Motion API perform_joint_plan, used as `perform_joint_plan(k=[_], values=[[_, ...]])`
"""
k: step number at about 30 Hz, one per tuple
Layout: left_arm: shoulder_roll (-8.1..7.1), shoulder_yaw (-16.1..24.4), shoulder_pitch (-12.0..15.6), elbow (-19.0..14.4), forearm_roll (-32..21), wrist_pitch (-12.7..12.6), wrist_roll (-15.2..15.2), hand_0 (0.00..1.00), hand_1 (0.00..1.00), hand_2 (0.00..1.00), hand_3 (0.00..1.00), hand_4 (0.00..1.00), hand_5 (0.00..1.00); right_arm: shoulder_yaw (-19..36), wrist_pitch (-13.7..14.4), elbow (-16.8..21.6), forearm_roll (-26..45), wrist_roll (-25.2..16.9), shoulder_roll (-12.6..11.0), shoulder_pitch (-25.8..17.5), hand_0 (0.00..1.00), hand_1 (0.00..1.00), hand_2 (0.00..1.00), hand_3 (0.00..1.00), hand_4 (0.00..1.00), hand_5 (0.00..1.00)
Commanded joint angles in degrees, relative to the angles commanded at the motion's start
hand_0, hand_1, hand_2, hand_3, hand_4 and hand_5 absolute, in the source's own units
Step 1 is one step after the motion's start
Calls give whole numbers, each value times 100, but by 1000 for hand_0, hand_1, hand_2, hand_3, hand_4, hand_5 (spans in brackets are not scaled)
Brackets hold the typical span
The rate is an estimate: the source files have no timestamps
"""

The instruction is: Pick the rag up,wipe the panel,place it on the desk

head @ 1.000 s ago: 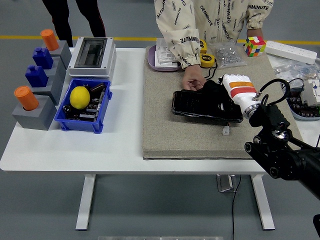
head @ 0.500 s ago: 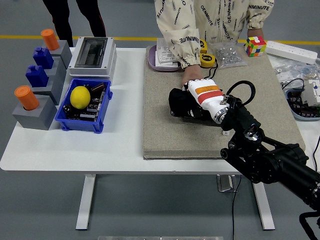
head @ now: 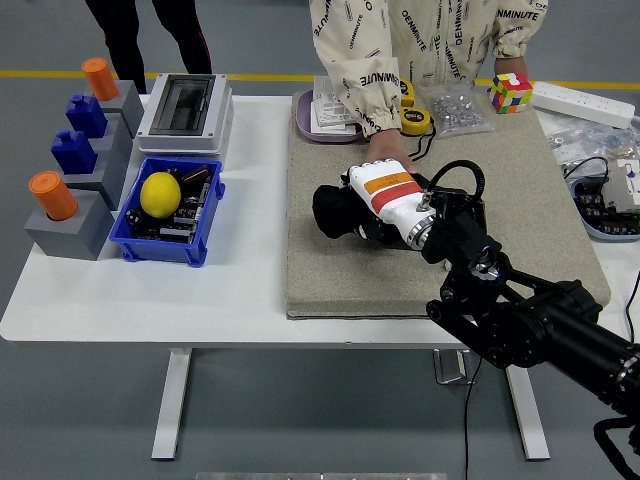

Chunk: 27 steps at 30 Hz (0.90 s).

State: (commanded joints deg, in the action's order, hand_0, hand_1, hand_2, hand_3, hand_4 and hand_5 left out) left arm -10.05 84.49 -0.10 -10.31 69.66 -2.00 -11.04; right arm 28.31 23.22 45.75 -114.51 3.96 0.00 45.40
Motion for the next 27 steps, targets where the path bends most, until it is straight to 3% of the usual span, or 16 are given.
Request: perform_joint_plan(k=[10,27], values=[[11,40,-24,0,1,-5,11,650,696,741,566,598,473,268,-5,-236,-79,-14,-25,-100,309,368,395,384,973,46],[41,79,-30,0,-11,-7,20,652,696,742,564,598,473,992,-12,-408,-267,-45,-567,-417,311,367,395,383,973,47]])
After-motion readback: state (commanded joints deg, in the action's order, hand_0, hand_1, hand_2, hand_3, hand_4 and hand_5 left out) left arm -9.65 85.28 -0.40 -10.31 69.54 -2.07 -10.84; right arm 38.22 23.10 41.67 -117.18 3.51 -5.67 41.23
